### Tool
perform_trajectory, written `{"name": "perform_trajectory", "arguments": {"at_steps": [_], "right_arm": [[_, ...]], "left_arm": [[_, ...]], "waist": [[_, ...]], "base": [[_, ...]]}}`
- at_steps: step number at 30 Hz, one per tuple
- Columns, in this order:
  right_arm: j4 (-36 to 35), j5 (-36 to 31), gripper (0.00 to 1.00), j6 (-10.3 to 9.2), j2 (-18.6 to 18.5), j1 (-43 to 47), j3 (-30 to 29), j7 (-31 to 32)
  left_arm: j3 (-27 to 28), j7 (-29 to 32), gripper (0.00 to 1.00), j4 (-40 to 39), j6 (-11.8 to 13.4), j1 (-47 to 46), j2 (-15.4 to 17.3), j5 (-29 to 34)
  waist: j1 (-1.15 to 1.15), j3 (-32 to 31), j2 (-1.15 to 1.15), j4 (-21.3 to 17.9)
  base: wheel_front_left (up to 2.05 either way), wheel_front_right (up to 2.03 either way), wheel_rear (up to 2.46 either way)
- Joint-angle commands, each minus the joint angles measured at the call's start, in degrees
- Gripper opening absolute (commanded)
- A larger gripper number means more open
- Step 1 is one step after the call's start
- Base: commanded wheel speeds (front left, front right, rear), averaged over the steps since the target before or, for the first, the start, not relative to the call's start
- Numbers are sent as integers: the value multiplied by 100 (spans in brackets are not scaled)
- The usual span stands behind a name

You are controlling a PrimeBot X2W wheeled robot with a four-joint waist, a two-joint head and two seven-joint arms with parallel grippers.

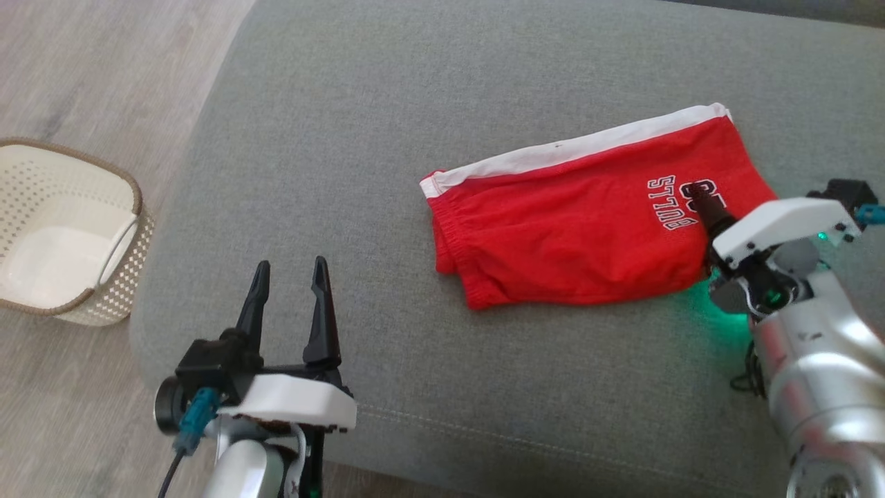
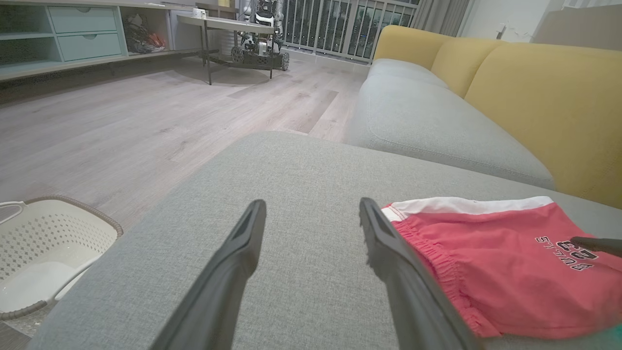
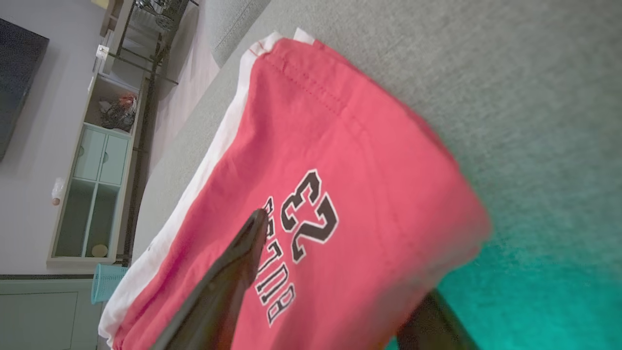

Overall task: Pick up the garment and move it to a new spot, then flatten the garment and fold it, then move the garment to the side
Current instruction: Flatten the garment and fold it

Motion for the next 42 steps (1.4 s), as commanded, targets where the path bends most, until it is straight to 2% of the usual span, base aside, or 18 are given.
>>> {"name": "perform_trajectory", "arguments": {"at_steps": [1, 2, 3, 4, 5, 8, 13, 23, 28, 33, 38, 42], "right_arm": [[235, -40, 100, -4, 141, -39, 53, 120], [302, -78, 100, -4, 142, -109, 48, 132], [353, -125, 95, -4, 145, -168, 63, 147], [391, -170, 45, -4, 150, -217, 89, 163], [408, -220, 0, -4, 155, -260, 131, 151], [426, -211, 0, -4, 176, -319, 157, 34], [307, 10, 0, -4, 200, -201, 169, -308], [-42, 1964, 0, -4, 205, 642, 861, -849], [-302, 2757, 0, -4, 205, 1214, 1530, -1123], [-505, 3015, 0, -4, 205, 1454, 2234, -1866], [-663, 3118, 0, -4, 206, 1382, 2643, -2167], [-1011, 3229, 0, -4, 206, 1310, 3018, -2307]], "left_arm": [[134, -70, 100, -195, 26, -241, 31, -27], [132, -70, 100, -196, 30, -258, 31, -34], [129, -70, 100, -200, 35, -272, 31, -40], [128, -70, 100, -203, 39, -282, 31, -44], [121, -70, 100, -193, 38, -290, 31, -11], [42, -70, 100, -122, 61, -316, 31, 345], [-30, -70, 100, -117, 121, -299, 31, 300], [9, -70, 100, 30, 25, -165, 31, 330], [49, -70, 100, 83, -25, -40, 31, 333], [14, -70, 100, 148, -108, 7, 31, 329], [36, -70, 100, 143, -121, 18, 31, 326], [113, -70, 100, 123, -114, 40, 31, -41]], "waist": [[0, 31, 0, 22], [0, 45, 0, 28], [0, 55, 0, 32], [0, 64, 0, 30], [0, 71, 0, 18], [0, 42, 0, -56], [0, -120, 0, -255], [0, -586, 0, -849], [0, -755, 0, -1069], [0, -828, 0, -1074], [0, -840, 0, -959], [0, -836, 0, -779]], "base": [[0, 0, 0], [0, 0, 0], [0, 0, 0], [0, 0, 0], [0, 0, 0], [0, 0, 0], [0, 0, 0], [0, 0, 0], [0, 0, 0], [0, 0, 0], [0, 0, 0], [0, 0, 0]]}}
